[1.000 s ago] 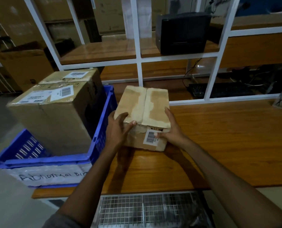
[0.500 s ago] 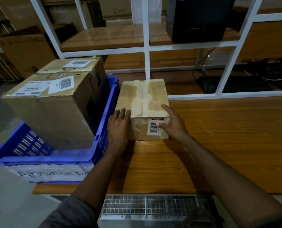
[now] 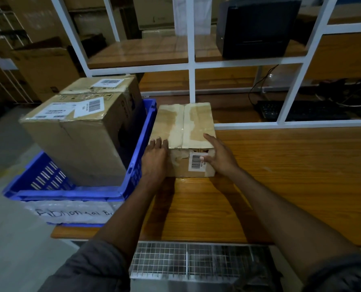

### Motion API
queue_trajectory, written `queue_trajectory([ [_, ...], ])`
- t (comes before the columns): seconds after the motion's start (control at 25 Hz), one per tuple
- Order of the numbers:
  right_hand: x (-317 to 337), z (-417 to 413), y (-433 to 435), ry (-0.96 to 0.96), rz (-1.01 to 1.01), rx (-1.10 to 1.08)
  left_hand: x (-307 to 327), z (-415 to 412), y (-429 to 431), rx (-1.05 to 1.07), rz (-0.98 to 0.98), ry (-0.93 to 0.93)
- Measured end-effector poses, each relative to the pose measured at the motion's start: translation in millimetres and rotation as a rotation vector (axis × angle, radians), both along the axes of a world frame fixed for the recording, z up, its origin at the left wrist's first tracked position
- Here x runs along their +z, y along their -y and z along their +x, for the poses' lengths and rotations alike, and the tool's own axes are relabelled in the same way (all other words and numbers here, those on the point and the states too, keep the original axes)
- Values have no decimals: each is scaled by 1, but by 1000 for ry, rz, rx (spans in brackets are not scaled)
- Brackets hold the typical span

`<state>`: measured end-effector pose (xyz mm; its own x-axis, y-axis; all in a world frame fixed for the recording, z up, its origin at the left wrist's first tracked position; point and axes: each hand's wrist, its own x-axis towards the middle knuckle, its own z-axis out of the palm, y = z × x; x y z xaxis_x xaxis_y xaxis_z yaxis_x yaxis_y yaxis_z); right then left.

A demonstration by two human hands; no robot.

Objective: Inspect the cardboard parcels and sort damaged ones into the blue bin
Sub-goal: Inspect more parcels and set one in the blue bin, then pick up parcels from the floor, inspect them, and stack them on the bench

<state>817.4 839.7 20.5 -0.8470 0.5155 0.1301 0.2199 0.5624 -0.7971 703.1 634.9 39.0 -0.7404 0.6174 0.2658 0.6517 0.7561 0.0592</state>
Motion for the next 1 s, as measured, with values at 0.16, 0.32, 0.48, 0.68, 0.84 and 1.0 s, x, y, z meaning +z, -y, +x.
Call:
queue_trajectory([
  [0.16, 7, 5, 8, 115, 161, -82, 28, 24, 24, -48, 113, 135],
  [0.32, 31, 24, 62, -132, 154, -350, 59, 73, 76, -127, 362, 128],
  [0.48, 71, 41, 172, -443, 100, -268, 75, 90, 157, -85, 682, 63],
  [0.68, 93, 19, 309, -549, 184, -75, 66, 58, 287, 2, 845, 80],
  [0.84, 88, -11, 400, -539, 160, -27, 50, 22, 379, 60, 826, 132],
  [1.0, 86, -45, 464, -523, 153, 39, 44, -13, 435, 112, 856, 186],
])
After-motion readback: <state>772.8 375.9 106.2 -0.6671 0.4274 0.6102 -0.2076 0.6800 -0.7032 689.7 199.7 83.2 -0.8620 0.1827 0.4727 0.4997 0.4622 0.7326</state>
